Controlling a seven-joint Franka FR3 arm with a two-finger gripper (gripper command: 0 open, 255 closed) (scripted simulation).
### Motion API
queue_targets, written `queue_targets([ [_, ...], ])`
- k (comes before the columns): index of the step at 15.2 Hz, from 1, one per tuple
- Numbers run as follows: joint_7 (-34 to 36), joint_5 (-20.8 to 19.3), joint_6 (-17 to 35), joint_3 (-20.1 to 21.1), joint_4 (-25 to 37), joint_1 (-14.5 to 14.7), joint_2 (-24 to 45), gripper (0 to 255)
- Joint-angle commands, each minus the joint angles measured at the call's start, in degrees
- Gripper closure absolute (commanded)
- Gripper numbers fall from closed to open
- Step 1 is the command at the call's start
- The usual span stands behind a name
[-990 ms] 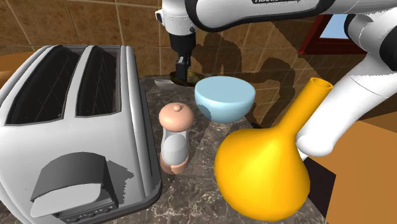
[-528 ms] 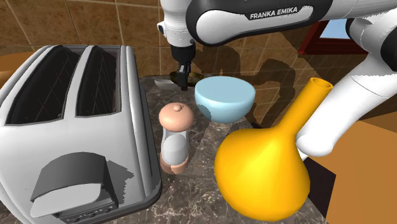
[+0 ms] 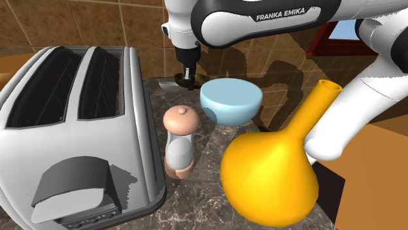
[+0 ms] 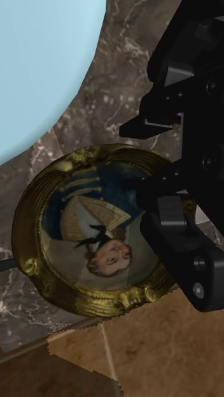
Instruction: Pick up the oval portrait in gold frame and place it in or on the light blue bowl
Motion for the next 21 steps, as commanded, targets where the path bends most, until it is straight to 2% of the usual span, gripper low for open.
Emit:
queue_targets([
  [1, 0.0, 0.0, 0.0, 0.0, 0.0, 0.0, 0.0, 255],
  [8, 0.0, 0.0, 0.0, 0.0, 0.0, 0.0, 0.0, 255],
  [21, -2.0, -0.1, -9.8, 0.1, 10.7, -0.1, 0.7, 255],
])
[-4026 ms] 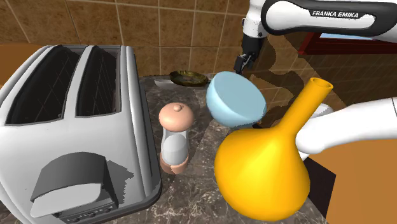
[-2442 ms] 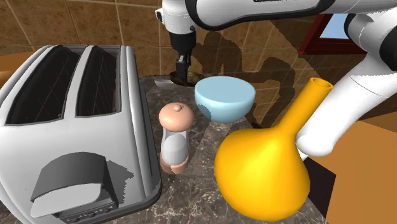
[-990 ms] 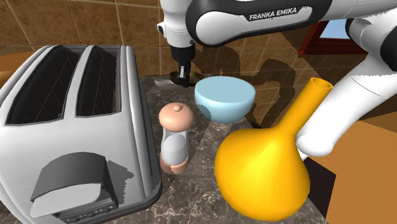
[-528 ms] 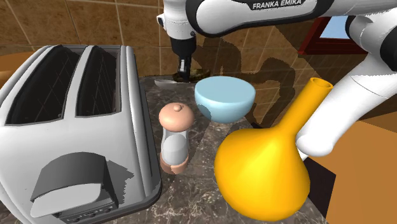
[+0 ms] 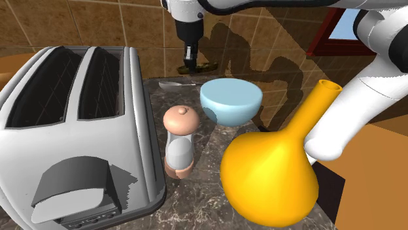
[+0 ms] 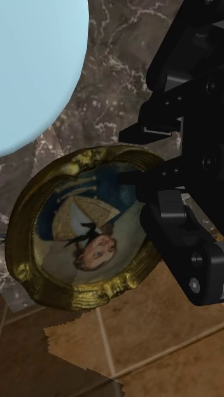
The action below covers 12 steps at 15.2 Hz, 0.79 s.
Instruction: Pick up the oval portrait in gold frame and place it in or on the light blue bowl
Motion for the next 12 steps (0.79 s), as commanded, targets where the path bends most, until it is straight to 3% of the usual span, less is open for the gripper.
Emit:
queue_targets([
  [1, -0.2, -0.1, -1.5, 0.1, 1.7, 0.0, 0.2, 255],
  [12, -1.4, -1.2, -10.4, 0.7, 13.2, 0.1, 3.0, 255],
])
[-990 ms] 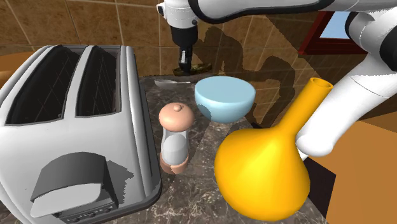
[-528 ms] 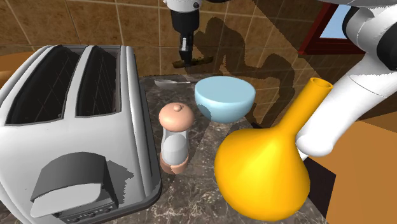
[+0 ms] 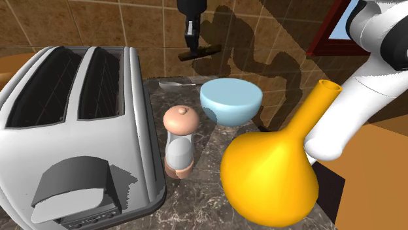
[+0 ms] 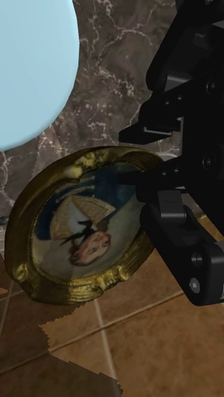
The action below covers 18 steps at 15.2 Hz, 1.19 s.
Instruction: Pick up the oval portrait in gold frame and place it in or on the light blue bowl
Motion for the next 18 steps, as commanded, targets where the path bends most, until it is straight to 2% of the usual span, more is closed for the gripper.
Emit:
queue_targets([
  [1, -0.2, -0.3, -1.7, 0.2, 2.3, 0.0, 0.6, 255],
  [10, -0.9, -2.4, -10.0, 1.2, 14.4, 0.6, 4.9, 255],
  [17, -1.2, -5.4, -17.5, 2.5, 26.4, 2.1, 10.0, 255],
  [18, -0.7, -4.5, -17.5, 2.6, 24.4, 2.1, 8.1, 255],
])
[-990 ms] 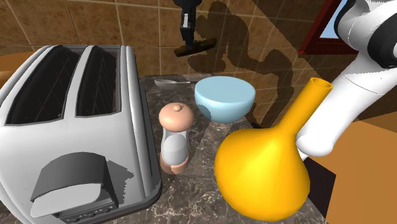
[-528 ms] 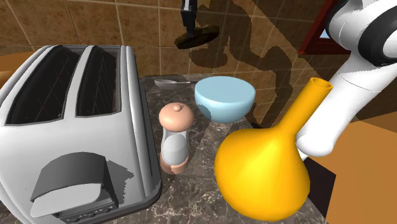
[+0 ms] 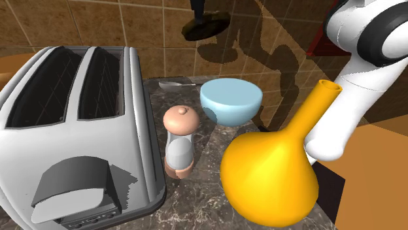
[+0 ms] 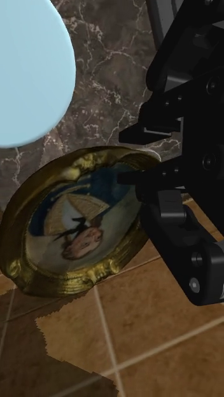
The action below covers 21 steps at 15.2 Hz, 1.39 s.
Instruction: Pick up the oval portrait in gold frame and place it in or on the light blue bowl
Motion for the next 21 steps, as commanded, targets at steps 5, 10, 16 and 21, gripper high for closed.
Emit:
queue_targets([
  [5, 3.2, 4.3, -1.7, 1.0, -7.1, 1.1, -8.9, 255],
  [10, 6.5, 8.0, -4.3, 2.2, -11.3, 2.6, -15.6, 255],
  [16, 11.5, 12.2, -8.6, 4.6, -13.2, 4.6, -21.7, 255],
  [21, 13.6, 14.6, -8.8, 5.3, -16.3, 5.6, -25.1, 255],
])
